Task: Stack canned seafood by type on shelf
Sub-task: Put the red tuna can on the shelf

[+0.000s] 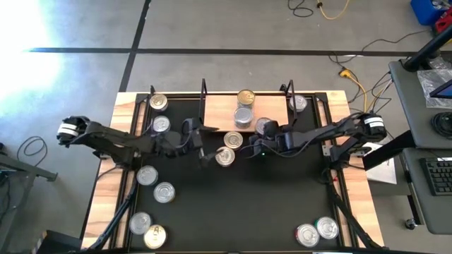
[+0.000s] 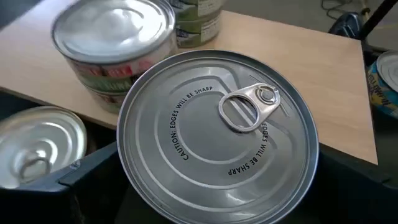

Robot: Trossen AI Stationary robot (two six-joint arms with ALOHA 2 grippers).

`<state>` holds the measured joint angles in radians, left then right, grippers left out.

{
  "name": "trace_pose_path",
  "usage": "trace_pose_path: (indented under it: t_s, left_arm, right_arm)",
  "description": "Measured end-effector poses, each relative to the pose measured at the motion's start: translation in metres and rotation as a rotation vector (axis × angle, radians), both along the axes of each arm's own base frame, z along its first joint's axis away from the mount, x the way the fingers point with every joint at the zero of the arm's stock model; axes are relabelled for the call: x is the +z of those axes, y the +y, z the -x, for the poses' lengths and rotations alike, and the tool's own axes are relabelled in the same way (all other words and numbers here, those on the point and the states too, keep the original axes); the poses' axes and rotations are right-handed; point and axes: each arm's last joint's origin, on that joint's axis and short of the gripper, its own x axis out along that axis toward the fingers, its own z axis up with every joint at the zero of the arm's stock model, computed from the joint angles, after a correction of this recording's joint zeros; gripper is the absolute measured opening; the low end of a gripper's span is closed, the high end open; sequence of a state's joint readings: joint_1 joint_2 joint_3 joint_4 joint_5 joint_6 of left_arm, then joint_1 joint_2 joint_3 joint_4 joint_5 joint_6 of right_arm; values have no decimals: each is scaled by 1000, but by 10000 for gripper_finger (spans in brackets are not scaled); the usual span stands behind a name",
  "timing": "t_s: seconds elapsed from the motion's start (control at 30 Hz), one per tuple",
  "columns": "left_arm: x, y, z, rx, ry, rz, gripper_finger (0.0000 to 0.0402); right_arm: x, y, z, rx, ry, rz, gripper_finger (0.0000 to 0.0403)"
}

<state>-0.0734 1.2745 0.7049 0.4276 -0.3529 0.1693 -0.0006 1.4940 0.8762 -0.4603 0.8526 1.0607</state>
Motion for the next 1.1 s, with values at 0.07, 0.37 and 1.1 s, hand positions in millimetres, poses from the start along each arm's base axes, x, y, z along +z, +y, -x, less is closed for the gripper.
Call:
trace_pose_path:
  t_s: [0.07, 0.37, 1.1]
  left_arm:
    - [9, 10, -11, -9, 58, 9, 366]
    - [26, 79, -80, -62, 234, -58, 353]
    - [3, 233, -188, -546, 563, 198, 4]
  right_arm:
    - [-3, 0, 1, 6, 8, 19, 398]
    - [-9, -2, 6, 2, 52, 76, 398]
    - [-17, -38, 10, -35, 62, 27, 398]
